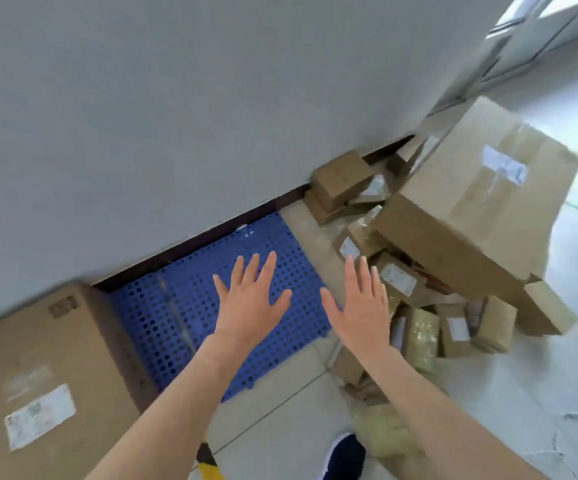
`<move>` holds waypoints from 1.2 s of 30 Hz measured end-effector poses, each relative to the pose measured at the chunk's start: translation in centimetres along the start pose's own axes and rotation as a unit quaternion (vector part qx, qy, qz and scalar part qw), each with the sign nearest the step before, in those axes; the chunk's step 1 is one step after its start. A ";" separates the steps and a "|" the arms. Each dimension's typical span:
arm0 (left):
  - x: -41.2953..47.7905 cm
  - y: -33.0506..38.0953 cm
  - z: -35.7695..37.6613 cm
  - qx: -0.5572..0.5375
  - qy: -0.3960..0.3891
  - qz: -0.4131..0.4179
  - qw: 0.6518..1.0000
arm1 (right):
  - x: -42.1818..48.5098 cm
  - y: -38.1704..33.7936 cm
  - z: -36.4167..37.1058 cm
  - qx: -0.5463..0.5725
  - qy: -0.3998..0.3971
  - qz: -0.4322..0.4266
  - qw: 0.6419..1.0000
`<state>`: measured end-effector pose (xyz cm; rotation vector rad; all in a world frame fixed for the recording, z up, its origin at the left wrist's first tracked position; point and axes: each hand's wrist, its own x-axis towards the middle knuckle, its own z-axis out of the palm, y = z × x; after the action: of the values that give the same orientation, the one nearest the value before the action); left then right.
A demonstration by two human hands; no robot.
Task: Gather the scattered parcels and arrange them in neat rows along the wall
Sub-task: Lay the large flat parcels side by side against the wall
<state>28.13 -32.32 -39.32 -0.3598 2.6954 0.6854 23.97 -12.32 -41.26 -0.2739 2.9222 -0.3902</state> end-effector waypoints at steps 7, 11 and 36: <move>11.2 24.5 1.4 -0.023 -0.020 0.129 0.991 | 5.6 23.2 -12.4 0.084 0.073 0.256 0.960; 18.1 29.9 3.1 -0.102 -0.082 0.137 0.982 | 8.1 31.1 -13.0 0.170 0.075 0.350 0.918; 29.3 25.5 5.8 -0.186 -0.078 0.044 0.978 | 13.2 34.1 -7.9 0.407 0.091 0.400 0.816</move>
<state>-5.22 -12.37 -44.68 -0.2648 2.4404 1.1973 4.28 19.19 -45.14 1.1013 2.3821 -1.4400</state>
